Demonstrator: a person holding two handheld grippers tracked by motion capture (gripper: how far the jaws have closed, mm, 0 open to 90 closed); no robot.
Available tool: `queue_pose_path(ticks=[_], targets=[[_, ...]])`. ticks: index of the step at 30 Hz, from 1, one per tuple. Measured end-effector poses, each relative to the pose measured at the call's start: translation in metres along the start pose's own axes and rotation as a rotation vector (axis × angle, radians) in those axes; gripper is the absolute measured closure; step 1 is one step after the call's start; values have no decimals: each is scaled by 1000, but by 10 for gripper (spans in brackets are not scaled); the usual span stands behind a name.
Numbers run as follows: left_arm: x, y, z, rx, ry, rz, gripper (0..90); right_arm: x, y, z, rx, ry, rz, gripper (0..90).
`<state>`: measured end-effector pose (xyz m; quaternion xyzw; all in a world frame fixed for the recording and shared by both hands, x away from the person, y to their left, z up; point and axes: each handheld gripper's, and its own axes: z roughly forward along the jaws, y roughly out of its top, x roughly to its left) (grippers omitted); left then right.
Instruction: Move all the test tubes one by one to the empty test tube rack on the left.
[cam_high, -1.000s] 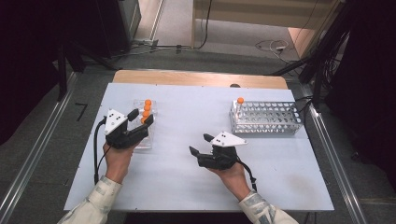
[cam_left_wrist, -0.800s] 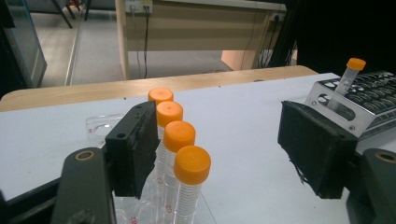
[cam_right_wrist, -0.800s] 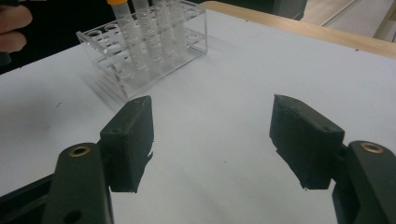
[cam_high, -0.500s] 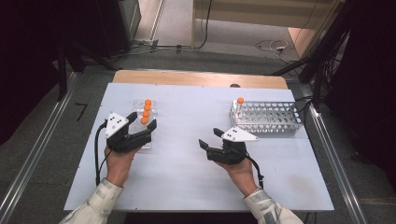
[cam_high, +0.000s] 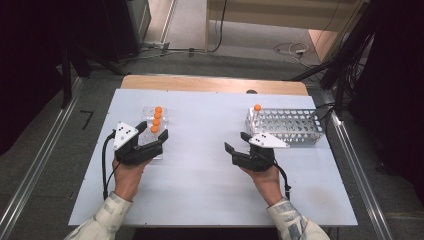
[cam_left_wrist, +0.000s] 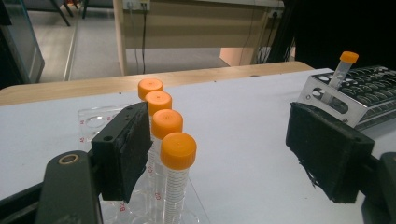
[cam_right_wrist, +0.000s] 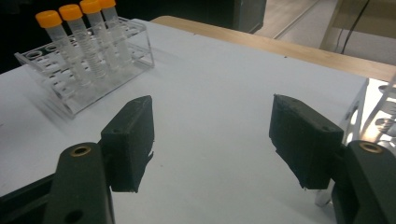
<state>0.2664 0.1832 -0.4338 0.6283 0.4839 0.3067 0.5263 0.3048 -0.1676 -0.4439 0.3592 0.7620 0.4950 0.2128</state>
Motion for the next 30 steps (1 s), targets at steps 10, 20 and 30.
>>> queue_pose_path(ticks=[10,20,30], targets=[[-1,0,0,0,-1,5,222,-15,1,1,1,-63,30,306],[0,-1,0,2,0,5,221,-29,4,-1,-11,-126,43,315],[-1,-1,-1,2,-1,4,221,-52,6,1,-8,-207,79,324]])
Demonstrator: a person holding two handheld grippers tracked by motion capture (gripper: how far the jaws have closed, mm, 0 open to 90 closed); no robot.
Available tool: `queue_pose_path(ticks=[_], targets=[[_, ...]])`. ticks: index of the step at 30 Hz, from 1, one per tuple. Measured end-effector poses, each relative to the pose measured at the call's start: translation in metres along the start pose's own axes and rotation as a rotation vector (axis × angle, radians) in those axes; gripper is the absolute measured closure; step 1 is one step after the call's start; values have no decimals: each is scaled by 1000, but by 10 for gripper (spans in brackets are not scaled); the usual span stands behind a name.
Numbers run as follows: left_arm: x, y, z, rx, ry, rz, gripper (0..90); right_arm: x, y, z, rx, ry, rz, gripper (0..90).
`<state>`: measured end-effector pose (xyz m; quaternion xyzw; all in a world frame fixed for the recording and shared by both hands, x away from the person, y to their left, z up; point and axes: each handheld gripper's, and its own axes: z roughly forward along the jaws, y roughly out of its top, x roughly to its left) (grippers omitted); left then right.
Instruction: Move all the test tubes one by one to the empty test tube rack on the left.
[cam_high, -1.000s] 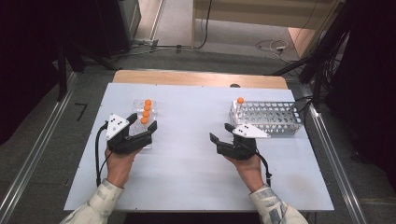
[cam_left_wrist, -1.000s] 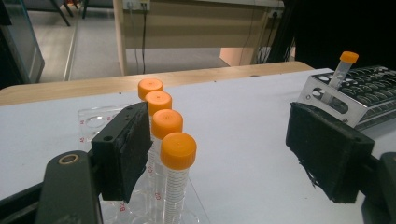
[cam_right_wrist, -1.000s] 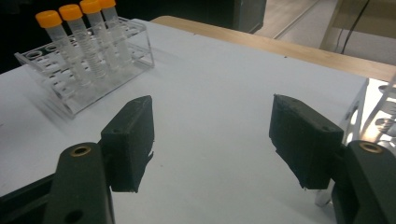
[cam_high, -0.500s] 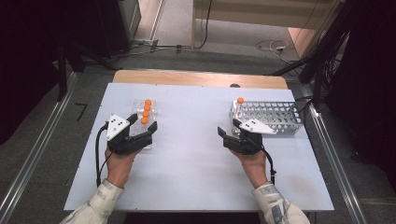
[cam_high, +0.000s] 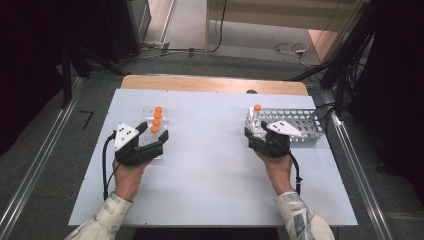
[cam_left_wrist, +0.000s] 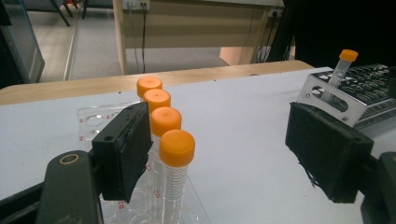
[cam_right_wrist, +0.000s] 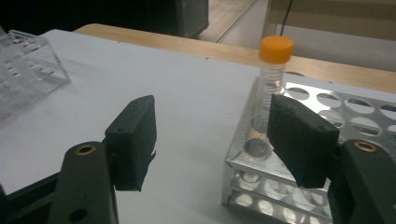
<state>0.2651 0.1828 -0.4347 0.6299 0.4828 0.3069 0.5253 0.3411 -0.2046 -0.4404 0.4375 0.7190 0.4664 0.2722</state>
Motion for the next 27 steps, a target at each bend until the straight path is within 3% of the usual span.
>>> queue_pose_path(ticks=[8,14,19,27], targets=[[-1,0,-1,-4,-1,1,219,-16,-1,14,10,-60,42,350],[-2,-1,0,-3,-5,3,217,-17,6,25,6,-109,-1,398],[-3,-1,0,-1,-8,6,218,-19,11,38,28,-156,4,470],[-2,-1,-1,-1,-11,4,218,-21,13,52,44,-166,5,538]])
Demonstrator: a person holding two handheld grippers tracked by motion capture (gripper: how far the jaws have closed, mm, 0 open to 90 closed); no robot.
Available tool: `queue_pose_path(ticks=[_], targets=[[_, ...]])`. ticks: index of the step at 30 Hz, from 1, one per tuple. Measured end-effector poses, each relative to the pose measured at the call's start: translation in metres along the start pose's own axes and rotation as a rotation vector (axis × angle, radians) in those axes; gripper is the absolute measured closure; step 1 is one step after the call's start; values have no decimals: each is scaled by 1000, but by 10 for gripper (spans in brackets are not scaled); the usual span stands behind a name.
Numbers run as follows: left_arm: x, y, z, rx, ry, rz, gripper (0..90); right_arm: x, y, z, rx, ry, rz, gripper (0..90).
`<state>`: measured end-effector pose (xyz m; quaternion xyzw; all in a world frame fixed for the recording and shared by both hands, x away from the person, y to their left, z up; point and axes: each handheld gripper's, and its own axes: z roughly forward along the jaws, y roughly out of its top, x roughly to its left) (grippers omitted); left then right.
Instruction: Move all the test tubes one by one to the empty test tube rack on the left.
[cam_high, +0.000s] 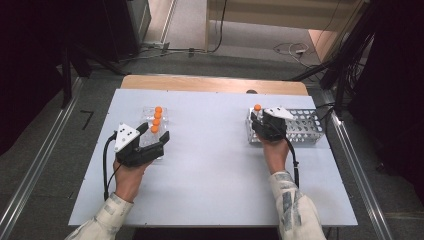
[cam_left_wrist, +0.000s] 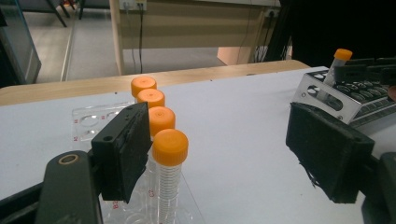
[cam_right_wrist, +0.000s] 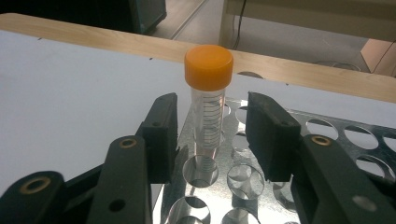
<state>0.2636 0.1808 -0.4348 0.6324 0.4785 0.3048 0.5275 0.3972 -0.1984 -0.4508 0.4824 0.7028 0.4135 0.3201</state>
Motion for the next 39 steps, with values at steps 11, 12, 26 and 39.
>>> queue_pose_path(ticks=[11,12,26,39], targets=[[0,0,1,3,-2,-1,218,3,-1,11,8,-4,-4,620],[0,-1,1,5,-3,1,219,3,-1,12,9,-5,-6,625],[-1,-1,1,8,-4,1,219,1,-1,14,1,-11,9,714],[-1,-1,1,5,-7,1,218,-3,22,-13,-91,11,12,716]])
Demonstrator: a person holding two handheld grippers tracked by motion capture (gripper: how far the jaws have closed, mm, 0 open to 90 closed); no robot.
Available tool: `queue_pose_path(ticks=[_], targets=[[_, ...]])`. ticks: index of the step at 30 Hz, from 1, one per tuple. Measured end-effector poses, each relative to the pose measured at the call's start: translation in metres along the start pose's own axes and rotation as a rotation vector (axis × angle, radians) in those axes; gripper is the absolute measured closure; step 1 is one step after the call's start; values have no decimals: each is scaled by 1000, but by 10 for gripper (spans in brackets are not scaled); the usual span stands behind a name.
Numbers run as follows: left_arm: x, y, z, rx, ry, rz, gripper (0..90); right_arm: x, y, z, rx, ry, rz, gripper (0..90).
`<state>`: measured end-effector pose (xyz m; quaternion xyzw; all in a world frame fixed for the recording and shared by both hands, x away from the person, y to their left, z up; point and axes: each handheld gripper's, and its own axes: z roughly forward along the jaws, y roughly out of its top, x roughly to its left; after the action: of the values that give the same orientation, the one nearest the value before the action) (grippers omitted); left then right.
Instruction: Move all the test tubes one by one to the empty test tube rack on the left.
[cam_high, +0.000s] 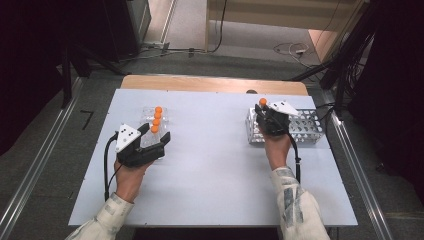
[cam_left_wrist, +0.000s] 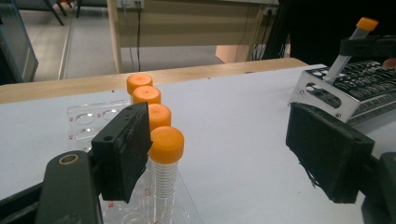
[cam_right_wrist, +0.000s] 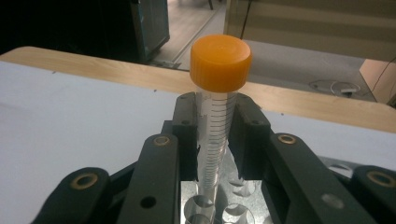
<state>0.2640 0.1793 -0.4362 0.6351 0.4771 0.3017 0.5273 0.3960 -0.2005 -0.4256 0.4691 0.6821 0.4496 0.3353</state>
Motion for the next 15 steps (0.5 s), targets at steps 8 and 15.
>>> queue_pose_path(ticks=[8,15], targets=[[-1,1,-1,-8,-3,1,219,3,17,-26,-72,43,-19,716],[-4,1,-2,-10,-9,5,220,16,15,-50,-86,130,-48,717]])
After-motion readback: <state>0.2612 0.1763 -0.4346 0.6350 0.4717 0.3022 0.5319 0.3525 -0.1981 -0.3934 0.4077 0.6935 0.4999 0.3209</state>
